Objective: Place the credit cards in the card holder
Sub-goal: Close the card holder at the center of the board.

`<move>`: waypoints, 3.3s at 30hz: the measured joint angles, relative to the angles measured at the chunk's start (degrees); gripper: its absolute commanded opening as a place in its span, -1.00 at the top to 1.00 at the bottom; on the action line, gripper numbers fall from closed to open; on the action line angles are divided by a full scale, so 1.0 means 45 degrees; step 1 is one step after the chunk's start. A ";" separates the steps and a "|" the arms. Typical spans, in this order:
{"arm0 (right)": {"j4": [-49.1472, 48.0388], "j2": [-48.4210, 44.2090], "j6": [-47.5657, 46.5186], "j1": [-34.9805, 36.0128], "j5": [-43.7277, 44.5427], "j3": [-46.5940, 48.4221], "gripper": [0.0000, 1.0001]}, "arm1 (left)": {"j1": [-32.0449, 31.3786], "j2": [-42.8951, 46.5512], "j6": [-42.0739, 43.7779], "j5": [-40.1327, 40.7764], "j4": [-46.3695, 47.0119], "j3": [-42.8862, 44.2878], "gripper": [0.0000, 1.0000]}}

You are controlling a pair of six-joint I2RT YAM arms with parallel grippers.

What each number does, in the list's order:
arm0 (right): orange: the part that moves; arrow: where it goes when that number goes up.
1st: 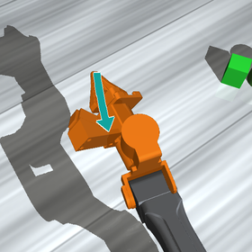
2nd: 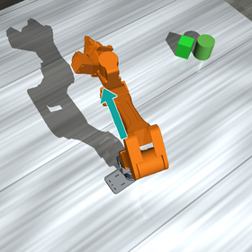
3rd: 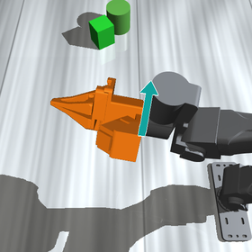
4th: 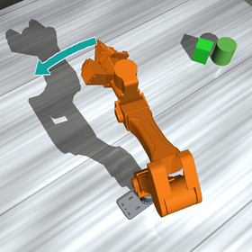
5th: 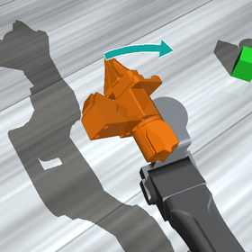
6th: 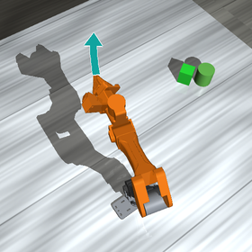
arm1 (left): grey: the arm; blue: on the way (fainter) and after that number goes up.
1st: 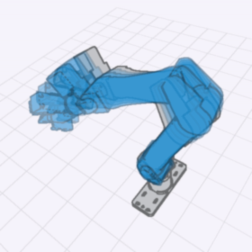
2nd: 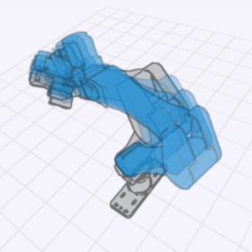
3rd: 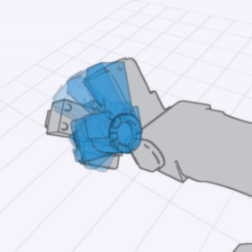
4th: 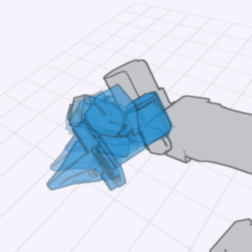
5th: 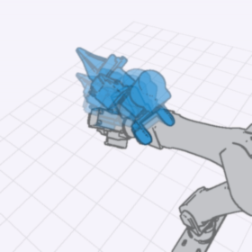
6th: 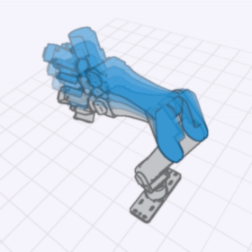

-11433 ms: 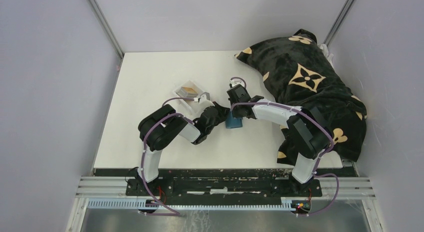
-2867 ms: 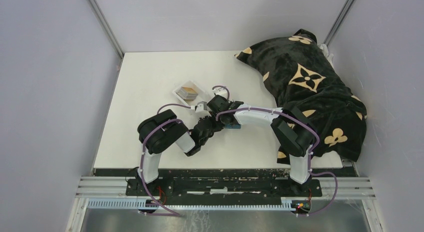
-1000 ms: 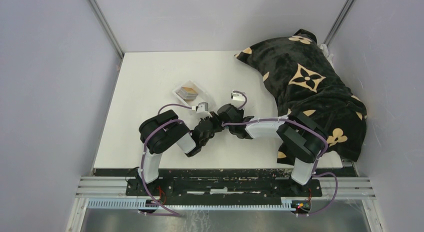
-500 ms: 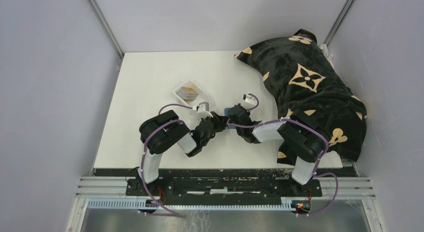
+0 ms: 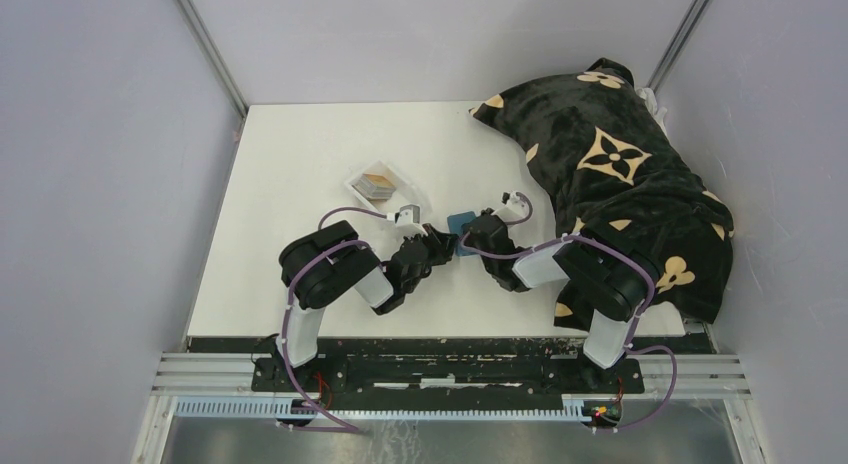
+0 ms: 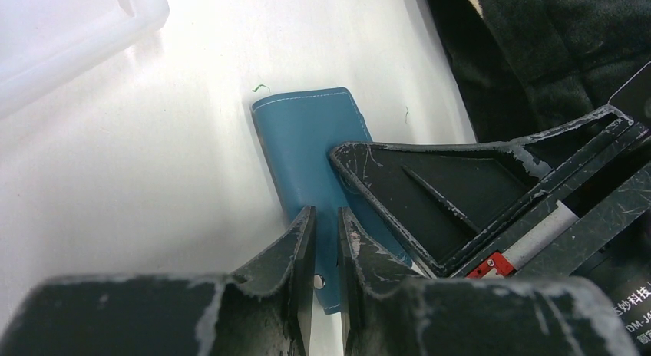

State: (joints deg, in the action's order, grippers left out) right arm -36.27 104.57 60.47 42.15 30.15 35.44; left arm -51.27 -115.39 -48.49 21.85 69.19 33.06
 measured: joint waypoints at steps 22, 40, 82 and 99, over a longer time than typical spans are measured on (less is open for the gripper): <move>0.5309 -0.1763 -0.3526 0.0058 -0.0476 0.1520 0.82 | -0.0219 0.0029 0.0248 -0.0321 -0.0369 -0.0005 0.51; 0.7961 -0.1778 -0.5940 0.0593 -0.0350 0.2778 0.62 | -0.0219 0.0029 0.0248 -0.0330 -0.0510 0.0000 0.50; 1.1108 -0.2735 -0.7150 0.0801 0.0578 0.4099 0.22 | -0.0219 -0.0073 0.0248 -0.0330 -0.0491 0.0097 0.50; 0.9952 -0.5484 -0.3269 -0.0423 -0.0010 0.0607 -0.05 | -0.0219 -0.0087 0.0248 -0.0520 -0.0398 0.0097 0.50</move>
State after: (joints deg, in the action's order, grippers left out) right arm 8.51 79.90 45.76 40.25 30.11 38.17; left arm -52.25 -115.79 -47.37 19.51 67.40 33.50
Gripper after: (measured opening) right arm 0.469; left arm 0.249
